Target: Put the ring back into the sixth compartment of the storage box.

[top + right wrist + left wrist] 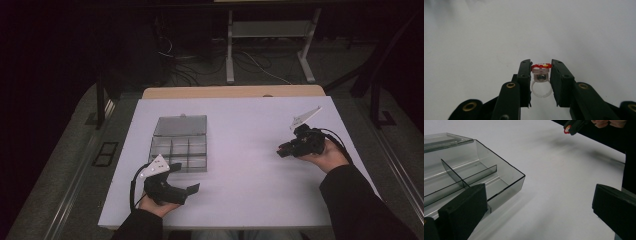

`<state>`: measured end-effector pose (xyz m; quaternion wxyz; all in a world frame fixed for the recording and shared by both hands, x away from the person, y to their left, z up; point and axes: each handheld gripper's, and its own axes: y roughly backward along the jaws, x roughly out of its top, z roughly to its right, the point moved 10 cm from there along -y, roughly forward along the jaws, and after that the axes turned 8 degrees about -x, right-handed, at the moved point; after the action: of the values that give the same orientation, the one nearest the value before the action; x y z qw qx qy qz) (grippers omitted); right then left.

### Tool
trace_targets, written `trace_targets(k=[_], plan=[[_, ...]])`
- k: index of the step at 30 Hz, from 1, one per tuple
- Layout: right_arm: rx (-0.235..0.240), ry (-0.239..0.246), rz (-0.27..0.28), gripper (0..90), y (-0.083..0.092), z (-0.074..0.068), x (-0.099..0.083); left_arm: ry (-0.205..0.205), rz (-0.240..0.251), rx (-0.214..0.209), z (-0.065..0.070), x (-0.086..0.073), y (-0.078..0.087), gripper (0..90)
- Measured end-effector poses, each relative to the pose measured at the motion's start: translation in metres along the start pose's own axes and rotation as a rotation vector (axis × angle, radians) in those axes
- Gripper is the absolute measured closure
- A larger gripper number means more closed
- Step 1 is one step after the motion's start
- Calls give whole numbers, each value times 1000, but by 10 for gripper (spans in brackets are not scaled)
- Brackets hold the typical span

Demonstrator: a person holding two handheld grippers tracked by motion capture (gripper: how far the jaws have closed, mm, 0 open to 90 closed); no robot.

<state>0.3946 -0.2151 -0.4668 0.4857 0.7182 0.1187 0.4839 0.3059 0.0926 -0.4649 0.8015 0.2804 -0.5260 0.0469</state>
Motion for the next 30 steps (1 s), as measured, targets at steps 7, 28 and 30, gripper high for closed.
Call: trace_targets(k=[7,28,30], plan=[[7,8,2,700,-1,-3,10,0,1,-1,0,0,0,0],[35,75,9,700,-8,-16,49,-1,2,-4,0,0,0,0],[35,80,11,700,-8,-16,51,-1,2,-4,0,0,0,0]])
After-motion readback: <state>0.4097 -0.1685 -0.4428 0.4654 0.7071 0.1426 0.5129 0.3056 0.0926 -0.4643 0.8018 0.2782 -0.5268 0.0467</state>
